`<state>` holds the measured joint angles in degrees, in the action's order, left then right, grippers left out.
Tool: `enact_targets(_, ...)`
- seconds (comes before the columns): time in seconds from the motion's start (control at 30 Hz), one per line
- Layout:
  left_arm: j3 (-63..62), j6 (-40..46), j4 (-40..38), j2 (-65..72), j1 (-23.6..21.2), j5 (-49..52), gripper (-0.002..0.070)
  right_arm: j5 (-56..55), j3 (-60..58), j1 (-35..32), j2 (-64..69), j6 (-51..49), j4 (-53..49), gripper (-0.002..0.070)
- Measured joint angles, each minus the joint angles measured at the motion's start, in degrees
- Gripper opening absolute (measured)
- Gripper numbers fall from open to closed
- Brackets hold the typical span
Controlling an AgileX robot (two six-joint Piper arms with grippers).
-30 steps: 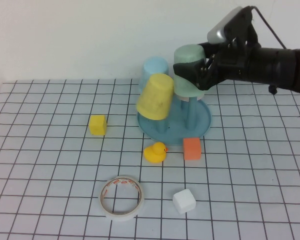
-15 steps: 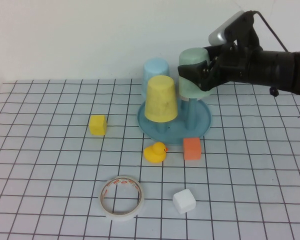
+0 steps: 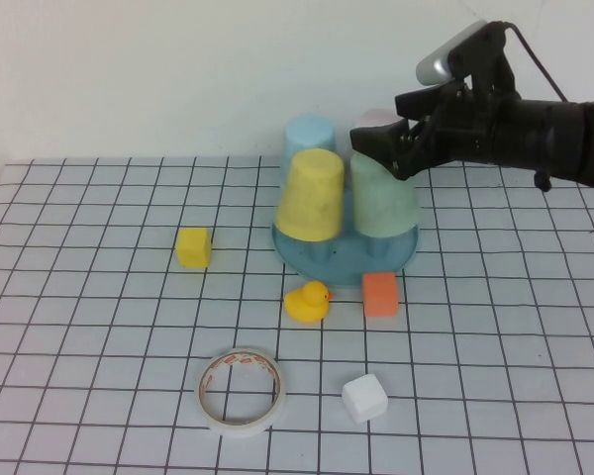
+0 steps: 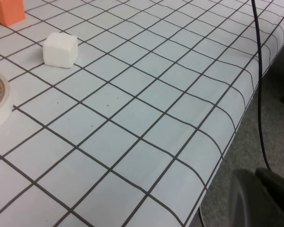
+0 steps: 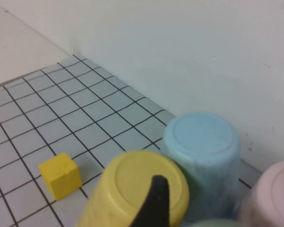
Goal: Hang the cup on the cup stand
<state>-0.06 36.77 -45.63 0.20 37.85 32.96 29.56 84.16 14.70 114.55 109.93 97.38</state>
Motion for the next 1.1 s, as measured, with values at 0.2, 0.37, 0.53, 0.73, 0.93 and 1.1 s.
enact_targets(0.2, 0.00, 0.00, 0.00, 0.00, 0.00, 0.00, -0.0001, 0.35, 0.10, 0.00, -0.66, -3.40, 0.00, 0.0688)
enact_targets(0.37, 0.00, 0.00, 0.00, 0.00, 0.00, 0.00, -0.0001, -0.52, -0.44, 0.73, -5.92, -6.64, 0.00, 0.0480)
enact_targets(0.53, 0.00, 0.00, 0.00, 0.00, 0.00, 0.00, -0.0001, -1.69, -4.22, 1.84, -14.82, -7.41, 0.27, 0.0076)
enact_targets(0.73, 0.00, 0.00, 0.00, 0.00, 0.00, 0.00, -0.0001, -2.15, -16.97, 3.15, -26.13, -8.55, 0.36, 0.0009)
enact_targets(0.93, 0.00, 0.00, 0.00, 0.00, 0.00, 0.00, -0.0001, 16.14, -31.79, 3.60, -39.49, -10.65, 0.26, 0.0002)
enact_targets(1.1, 0.00, 0.00, 0.00, 0.00, 0.00, 0.00, -0.0001, 22.14, -39.45, 3.86, -45.94, -12.95, -0.23, 0.0001)
